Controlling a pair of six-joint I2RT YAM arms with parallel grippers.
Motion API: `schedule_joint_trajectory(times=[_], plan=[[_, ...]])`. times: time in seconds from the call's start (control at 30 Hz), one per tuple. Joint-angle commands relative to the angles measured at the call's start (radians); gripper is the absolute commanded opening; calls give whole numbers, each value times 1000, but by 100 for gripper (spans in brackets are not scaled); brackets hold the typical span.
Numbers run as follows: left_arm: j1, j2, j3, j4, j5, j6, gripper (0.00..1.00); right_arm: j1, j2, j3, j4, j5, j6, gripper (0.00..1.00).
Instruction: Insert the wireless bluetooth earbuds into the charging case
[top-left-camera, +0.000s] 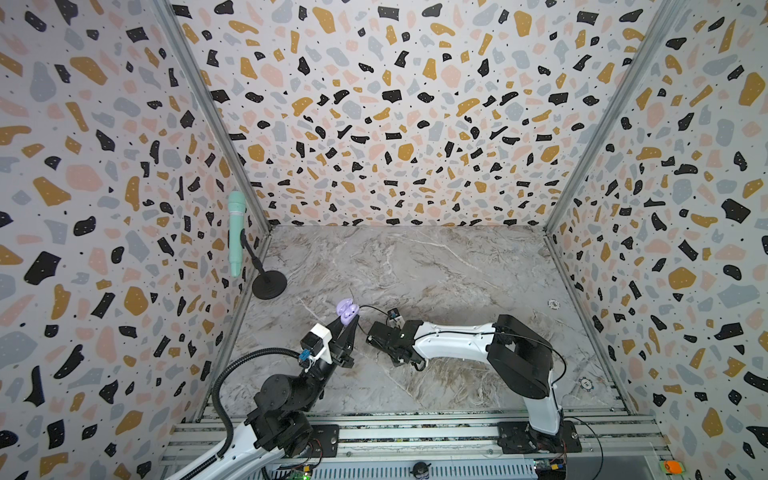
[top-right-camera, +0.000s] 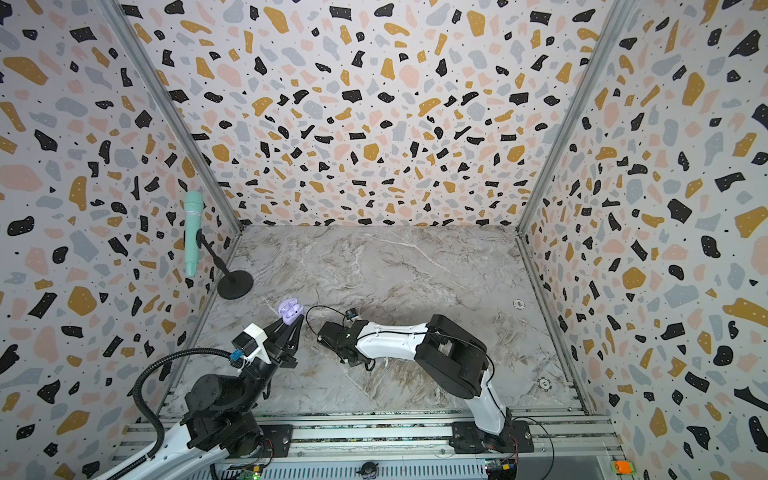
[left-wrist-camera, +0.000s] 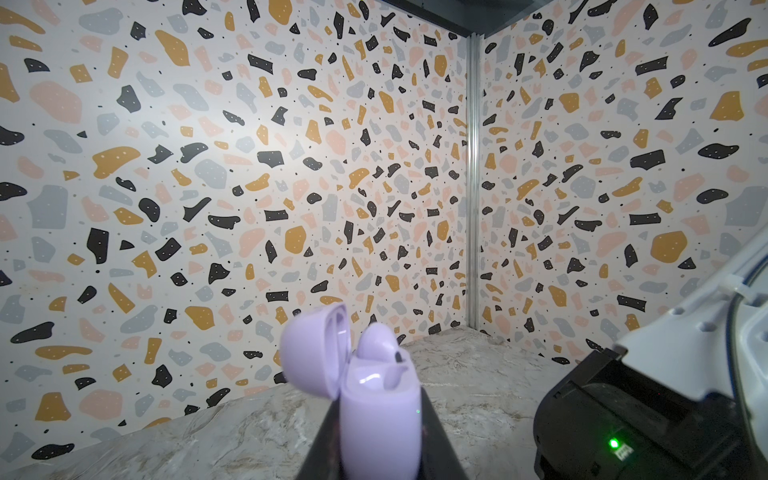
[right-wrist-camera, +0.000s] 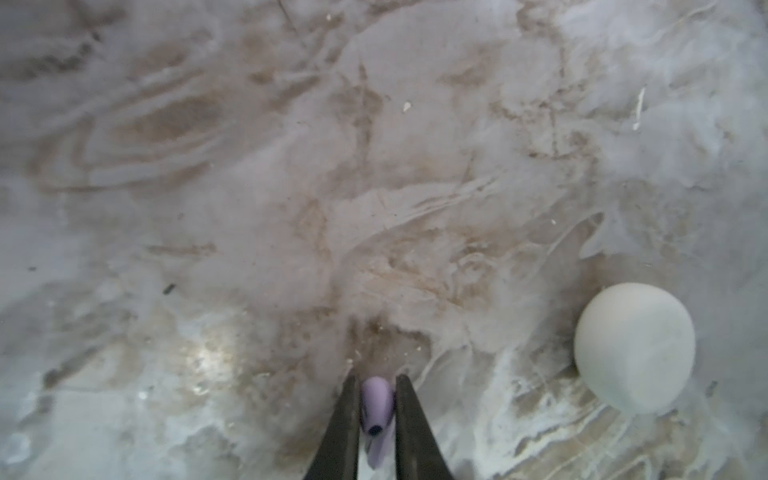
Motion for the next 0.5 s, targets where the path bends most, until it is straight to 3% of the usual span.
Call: schedule_joint_trajectory(times=[0.0, 0.47], plan=[[-6, -8, -6, 39, 1, 6, 0, 4, -17, -23, -94, 47, -5, 16], [-6, -6, -6, 37, 6, 0, 0, 38, 58, 43, -160, 82, -10, 22]])
